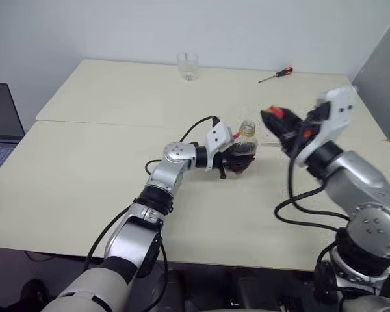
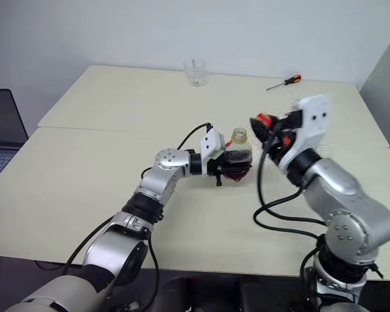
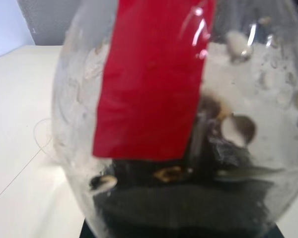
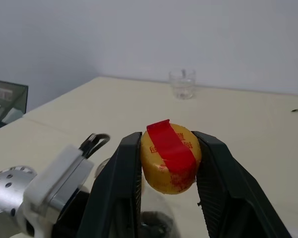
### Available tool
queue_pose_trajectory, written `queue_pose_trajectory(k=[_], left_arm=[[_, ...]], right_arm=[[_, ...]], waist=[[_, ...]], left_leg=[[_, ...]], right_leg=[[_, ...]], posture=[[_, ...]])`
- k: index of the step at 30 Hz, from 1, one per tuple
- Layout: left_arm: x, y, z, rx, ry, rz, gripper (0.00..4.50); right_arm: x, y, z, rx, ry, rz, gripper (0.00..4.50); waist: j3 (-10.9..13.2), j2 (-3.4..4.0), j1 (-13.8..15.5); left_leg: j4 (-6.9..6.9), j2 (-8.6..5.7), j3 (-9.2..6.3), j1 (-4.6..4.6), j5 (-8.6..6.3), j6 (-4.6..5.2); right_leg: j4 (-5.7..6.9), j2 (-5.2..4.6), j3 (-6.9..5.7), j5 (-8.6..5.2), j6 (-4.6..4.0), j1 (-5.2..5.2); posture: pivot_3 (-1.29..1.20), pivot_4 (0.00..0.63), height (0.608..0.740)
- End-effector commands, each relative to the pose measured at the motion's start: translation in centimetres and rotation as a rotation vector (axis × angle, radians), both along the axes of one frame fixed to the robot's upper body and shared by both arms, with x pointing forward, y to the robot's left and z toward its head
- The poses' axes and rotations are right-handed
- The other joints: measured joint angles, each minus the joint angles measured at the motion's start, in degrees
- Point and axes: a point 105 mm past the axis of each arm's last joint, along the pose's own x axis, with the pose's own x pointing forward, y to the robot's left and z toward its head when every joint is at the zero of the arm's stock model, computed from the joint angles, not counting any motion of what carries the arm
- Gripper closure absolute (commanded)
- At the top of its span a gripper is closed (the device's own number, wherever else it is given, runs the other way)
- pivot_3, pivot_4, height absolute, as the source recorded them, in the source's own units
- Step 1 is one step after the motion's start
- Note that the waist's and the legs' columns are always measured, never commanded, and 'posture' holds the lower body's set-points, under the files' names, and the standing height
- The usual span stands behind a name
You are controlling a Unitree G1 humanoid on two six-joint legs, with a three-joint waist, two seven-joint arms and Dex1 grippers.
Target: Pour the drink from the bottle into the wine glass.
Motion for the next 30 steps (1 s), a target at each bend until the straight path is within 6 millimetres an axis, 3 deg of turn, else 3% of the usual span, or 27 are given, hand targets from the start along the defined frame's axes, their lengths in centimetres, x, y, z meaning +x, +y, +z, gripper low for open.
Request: queue_pose_trajectory(k=[1,7,11,13,17,26,30], left_arm=[[0.0,0.0,1.6,-0.035,-0.059,-0.004,3.47],[0.8,1.2,2.0,-0.053,-0.062,0.057,3.47],[0.7,1.5,2.1,-0.055,-0.064,0.059,3.47],[0.4,1.2,2.2,-0.058,-0.063,0.039,3.47],[0.0,0.8,2.2,-0.053,-0.061,0.011,3.47],[0.0,0.9,2.0,-0.051,-0.052,0.016,3.47],[0.1,1.1,1.6,-0.047,-0.045,0.031,3.47]], right_arm=[[0.5,-4.2,-0.3,-0.004,0.017,-0.163,3.31],[0.6,-14.2,-10.2,-0.066,0.263,-0.612,3.31],[-0.1,-17.7,-13.9,-0.029,0.317,-0.786,3.31],[-0.1,-18.4,-15.3,0.017,0.331,-0.803,3.31],[0.3,-18.1,-16.1,0.023,0.329,-0.775,3.31],[0.2,-16.6,-14.7,0.011,0.31,-0.687,0.11],[0.0,-15.8,-13.2,-0.026,0.293,-0.634,0.0]], waist=[[0.0,0.0,0.01],[-0.03,0.0,0.19],[-0.04,0.01,-0.17],[-0.04,0.01,-0.18],[-0.07,0.09,-0.19],[-0.08,0.1,-0.05],[-0.08,0.1,-0.06]], left_leg=[[0.0,0.0,0.0,0.0,0.0,0.0],[-0.04,-0.03,0.06,0.0,0.0,0.0],[-0.01,-0.05,0.06,0.11,0.0,0.0],[-0.01,-0.05,0.06,0.19,0.0,0.0],[-0.05,-0.03,0.05,0.26,0.01,0.01],[-0.04,-0.04,0.06,0.25,0.0,0.01],[-0.04,-0.04,0.06,0.25,0.0,0.01]], right_leg=[[0.0,0.0,0.0,0.0,0.0,0.0],[-0.06,-0.02,0.05,-0.01,0.02,0.02],[0.01,-0.02,0.17,-0.05,0.1,0.03],[0.03,0.03,0.15,-0.05,0.12,0.08],[0.06,0.09,0.19,-0.05,0.12,0.1],[0.03,0.07,0.2,-0.05,0.12,0.11],[0.03,0.07,0.2,-0.05,0.12,0.11]], posture=[[0.0,0.15,0.74],[0.0,0.15,0.74],[0.0,0.15,0.74],[0.0,0.15,0.74],[0.0,0.15,0.74],[0.0,0.15,0.74],[0.0,0.15,0.74]])
